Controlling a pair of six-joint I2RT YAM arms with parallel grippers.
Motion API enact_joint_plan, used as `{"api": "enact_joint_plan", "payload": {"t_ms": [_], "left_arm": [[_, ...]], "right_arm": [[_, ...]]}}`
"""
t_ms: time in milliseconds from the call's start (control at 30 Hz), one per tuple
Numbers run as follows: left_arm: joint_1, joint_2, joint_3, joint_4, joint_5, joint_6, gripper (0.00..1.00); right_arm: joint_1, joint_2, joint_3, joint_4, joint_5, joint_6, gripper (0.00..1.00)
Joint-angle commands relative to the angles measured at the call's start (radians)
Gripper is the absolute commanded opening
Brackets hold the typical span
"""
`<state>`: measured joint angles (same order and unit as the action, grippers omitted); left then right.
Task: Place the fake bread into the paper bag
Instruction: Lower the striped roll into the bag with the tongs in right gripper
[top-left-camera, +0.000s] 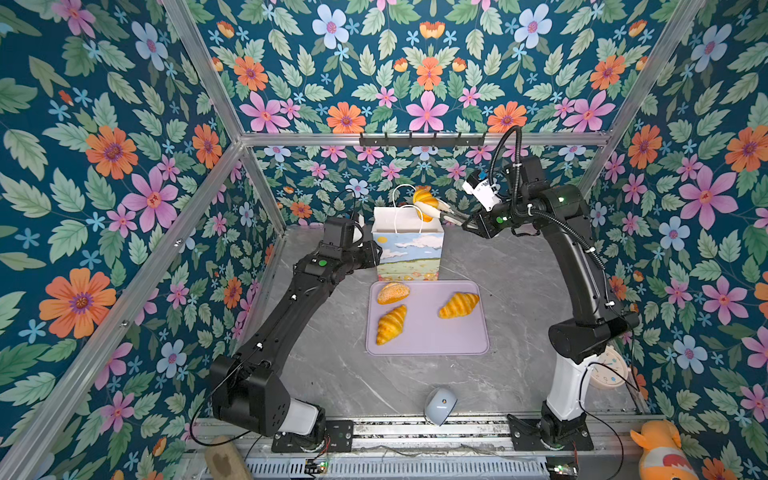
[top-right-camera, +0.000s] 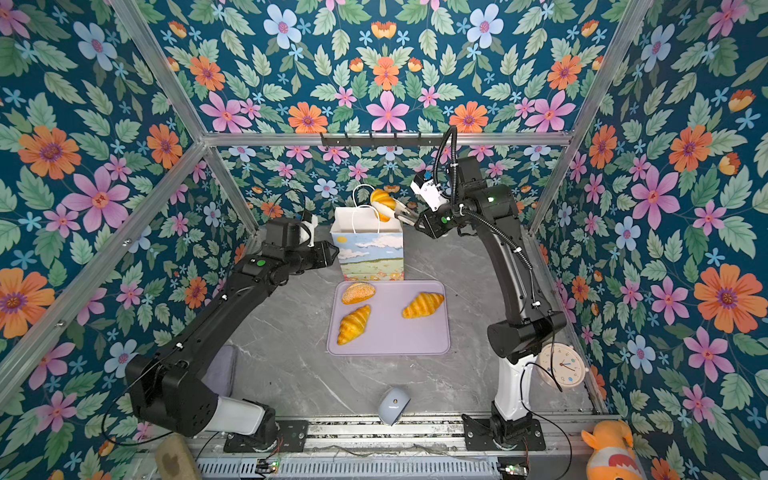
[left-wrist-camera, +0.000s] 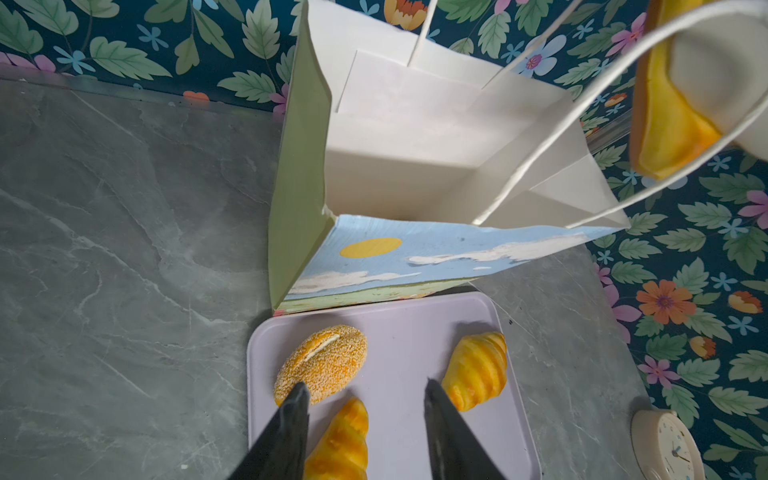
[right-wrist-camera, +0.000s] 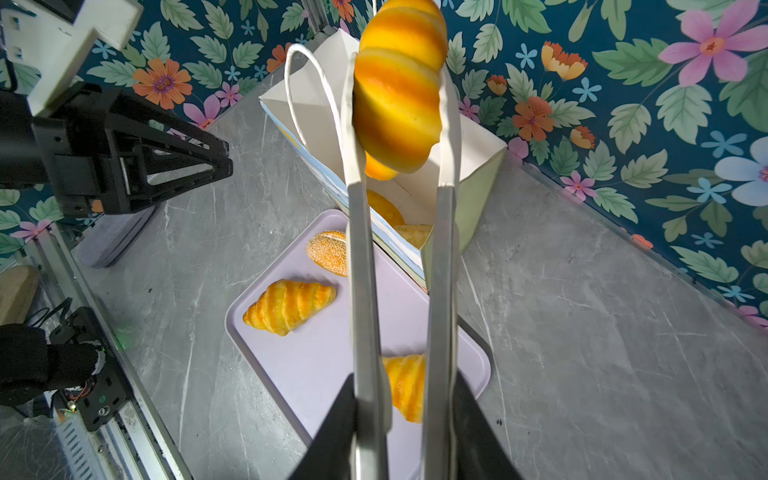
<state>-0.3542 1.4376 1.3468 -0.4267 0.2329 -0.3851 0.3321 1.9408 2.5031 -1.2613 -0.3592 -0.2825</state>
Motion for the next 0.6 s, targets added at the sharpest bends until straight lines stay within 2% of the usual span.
{"api": "enact_joint_plan", "payload": {"t_ms": [0,567], "left_arm": [[0.000,0.003,0.010,-0.011,-0.004,0.009,0.47],[0.000,0.001,0.015,-0.021,-0.007,0.009,0.47]], "right_arm": [[0.001,0.003,0.005,0.017,-0.028,-0.036,0.32],[0.001,0.056,0.008,0.038,-0.069,-0.058,0.32]]}}
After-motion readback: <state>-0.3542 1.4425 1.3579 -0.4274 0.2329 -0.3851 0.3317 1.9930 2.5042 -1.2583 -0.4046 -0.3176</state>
